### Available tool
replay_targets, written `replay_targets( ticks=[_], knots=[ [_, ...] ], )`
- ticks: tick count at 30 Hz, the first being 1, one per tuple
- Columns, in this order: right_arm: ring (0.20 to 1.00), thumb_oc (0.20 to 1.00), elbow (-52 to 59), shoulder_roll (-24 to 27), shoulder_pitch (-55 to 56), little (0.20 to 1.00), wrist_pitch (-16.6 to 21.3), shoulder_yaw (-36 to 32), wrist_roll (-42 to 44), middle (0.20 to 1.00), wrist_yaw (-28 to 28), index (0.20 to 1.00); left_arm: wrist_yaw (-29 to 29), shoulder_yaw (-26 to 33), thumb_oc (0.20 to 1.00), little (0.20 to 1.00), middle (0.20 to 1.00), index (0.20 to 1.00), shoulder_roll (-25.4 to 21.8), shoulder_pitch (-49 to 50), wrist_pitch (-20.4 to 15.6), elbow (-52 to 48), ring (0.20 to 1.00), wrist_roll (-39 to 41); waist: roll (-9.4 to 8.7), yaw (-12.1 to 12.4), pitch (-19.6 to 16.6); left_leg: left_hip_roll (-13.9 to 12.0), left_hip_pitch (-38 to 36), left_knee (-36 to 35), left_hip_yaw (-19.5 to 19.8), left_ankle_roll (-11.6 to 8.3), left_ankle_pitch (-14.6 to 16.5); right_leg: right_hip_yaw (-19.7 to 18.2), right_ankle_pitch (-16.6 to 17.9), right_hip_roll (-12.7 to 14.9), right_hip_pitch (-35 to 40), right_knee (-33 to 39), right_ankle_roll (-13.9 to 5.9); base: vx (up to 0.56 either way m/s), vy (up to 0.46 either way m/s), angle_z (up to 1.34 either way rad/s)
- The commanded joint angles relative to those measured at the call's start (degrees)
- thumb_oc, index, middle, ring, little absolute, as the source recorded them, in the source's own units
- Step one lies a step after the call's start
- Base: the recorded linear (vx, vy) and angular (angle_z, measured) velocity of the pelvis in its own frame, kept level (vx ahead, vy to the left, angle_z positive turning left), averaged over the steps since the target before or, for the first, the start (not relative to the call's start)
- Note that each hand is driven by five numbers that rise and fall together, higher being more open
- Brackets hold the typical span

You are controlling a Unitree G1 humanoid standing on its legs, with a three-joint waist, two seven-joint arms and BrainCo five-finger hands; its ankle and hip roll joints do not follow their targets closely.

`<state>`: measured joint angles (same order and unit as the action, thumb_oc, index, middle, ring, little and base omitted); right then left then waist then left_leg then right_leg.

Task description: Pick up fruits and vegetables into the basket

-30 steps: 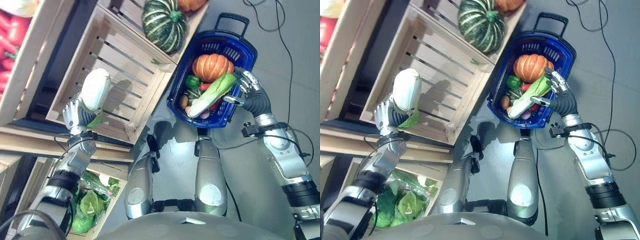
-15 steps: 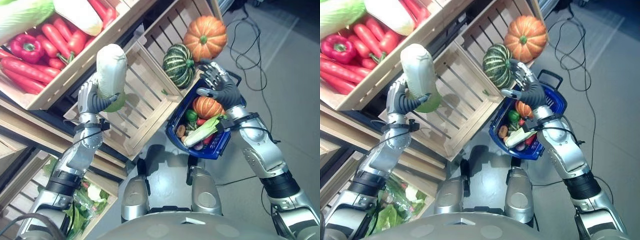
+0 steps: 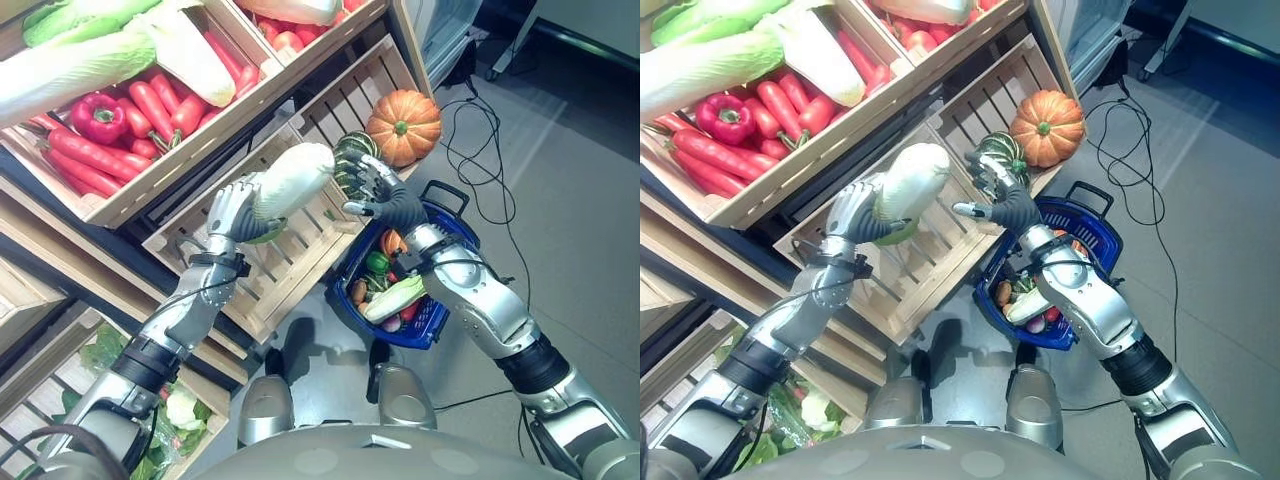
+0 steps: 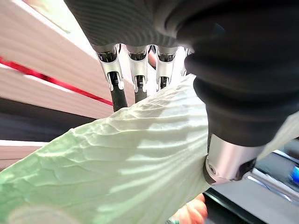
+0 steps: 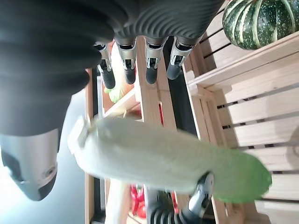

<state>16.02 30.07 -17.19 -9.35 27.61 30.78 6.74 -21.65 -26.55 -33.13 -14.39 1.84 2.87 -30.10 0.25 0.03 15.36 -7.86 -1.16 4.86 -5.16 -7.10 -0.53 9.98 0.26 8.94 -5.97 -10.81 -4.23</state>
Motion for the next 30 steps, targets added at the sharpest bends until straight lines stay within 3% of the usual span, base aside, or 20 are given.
replay_targets(
  ticks=[1,12,25,26,30],
  knots=[
    [1.0,1.0,2.7,-2.5,-3.1,1.0,1.5,1.1,2.3,1.0,0.0,1.0,-0.5,-2.2,0.2,0.2,0.2,0.2,-2.5,-4.7,-3.5,-3.2,0.2,-3.5,-2.46,0.5,-2.7,0.9,0.8,2.9,-0.2,2.65,6.4,-1.9,-4.9,3.0,6.6,2.0,-5.57,0.04,0.019,-0.01],
    [1.0,1.0,1.0,-4.9,-4.7,1.0,1.7,6.3,5.5,1.0,0.2,1.0,0.7,-8.0,0.2,0.2,0.2,0.2,-0.9,-7.2,-2.0,-2.8,0.2,-3.4,-3.01,0.7,-3.4,0.7,-0.7,2.1,-0.6,2.78,7.0,-1.9,-4.6,3.7,7.5,3.0,-6.42,0.01,0.003,0.0],
    [1.0,1.0,-3.2,-8.9,-5.4,1.0,3.0,10.5,6.9,1.0,2.2,1.0,1.5,-13.2,0.2,0.2,0.2,0.2,2.3,-10.4,2.9,-3.4,0.2,-7.1,-2.95,0.8,-4.0,0.6,-1.9,0.8,-0.8,2.83,7.0,-1.1,-4.3,4.4,8.4,3.9,-6.95,0.0,0.0,0.0],
    [0.2,0.2,-3.8,-9.2,-5.6,0.2,3.8,10.8,7.2,0.2,2.6,0.2,1.6,-13.6,0.2,0.2,0.2,0.2,2.5,-10.7,3.3,-3.4,0.2,-7.2,-2.91,0.8,-4.1,0.6,-2.0,0.7,-0.8,2.85,7.0,-1.0,-4.3,4.4,8.5,4.0,-6.95,0.0,0.0,0.0],
    [0.2,0.2,-4.7,-10.0,-5.7,0.2,5.1,11.0,7.2,0.2,1.7,0.2,2.5,-14.8,0.2,0.2,0.2,0.2,3.1,-11.1,4.5,-3.6,0.2,-7.4,-2.83,0.6,-4.1,0.4,-2.4,0.2,-1.0,2.88,6.9,-0.9,-4.2,4.4,8.7,4.3,-7.06,0.0,0.0,0.0]
  ],
)
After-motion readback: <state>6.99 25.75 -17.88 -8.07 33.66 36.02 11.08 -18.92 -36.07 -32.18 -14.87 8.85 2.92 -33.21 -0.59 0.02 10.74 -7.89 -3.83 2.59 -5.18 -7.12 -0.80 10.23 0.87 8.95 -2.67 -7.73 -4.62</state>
